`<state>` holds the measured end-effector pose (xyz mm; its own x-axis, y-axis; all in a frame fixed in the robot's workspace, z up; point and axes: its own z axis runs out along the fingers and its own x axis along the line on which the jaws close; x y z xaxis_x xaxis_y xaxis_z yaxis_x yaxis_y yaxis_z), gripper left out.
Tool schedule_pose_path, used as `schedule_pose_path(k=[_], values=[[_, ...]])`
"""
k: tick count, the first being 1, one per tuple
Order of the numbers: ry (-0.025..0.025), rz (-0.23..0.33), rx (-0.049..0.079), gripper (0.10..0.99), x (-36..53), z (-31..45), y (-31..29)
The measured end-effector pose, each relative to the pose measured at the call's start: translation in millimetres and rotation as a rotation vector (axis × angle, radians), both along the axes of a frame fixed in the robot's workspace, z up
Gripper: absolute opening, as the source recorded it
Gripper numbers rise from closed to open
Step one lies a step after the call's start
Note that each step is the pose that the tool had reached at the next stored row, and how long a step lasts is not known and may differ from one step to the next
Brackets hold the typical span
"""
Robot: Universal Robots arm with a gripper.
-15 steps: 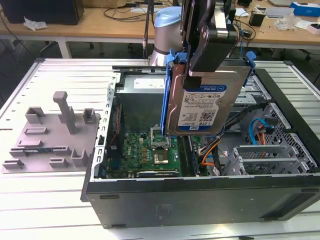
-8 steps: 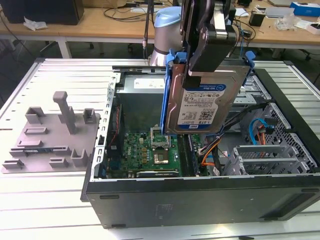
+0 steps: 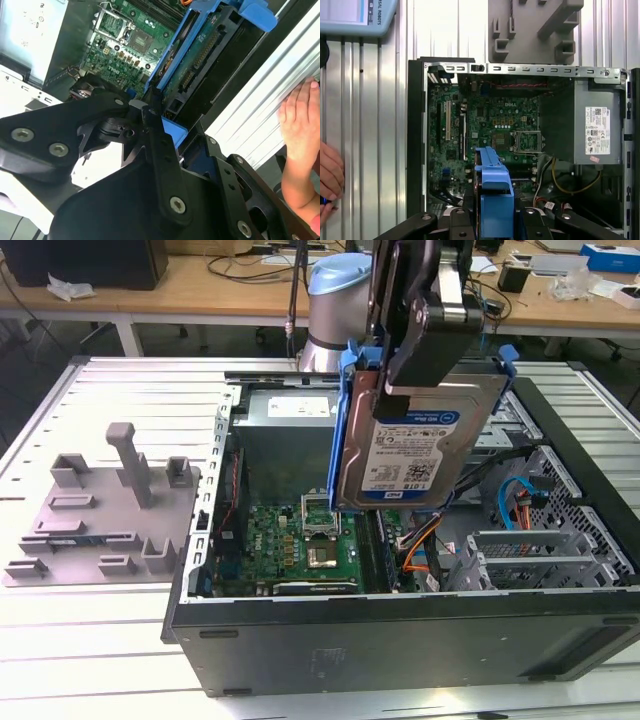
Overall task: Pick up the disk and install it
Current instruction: 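Insert the disk into the insertion slot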
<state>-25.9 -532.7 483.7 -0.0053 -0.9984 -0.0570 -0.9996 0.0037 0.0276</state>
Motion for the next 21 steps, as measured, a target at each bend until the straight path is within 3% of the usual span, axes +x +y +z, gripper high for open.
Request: schedule_pose_path(k=[8,11,14,21], values=[[0.0,-0.007,0.0,0.365,15.1,-0.8,-0.7],[-0.0001,-0.009,0.0,0.365,29.2,-1.4,-1.3],[0.0,-0.01,0.0,0.365,36.3,-1.7,-2.7],[0.0001,-0.01,0.0,0.365,60.8,-2.6,-10.6]])
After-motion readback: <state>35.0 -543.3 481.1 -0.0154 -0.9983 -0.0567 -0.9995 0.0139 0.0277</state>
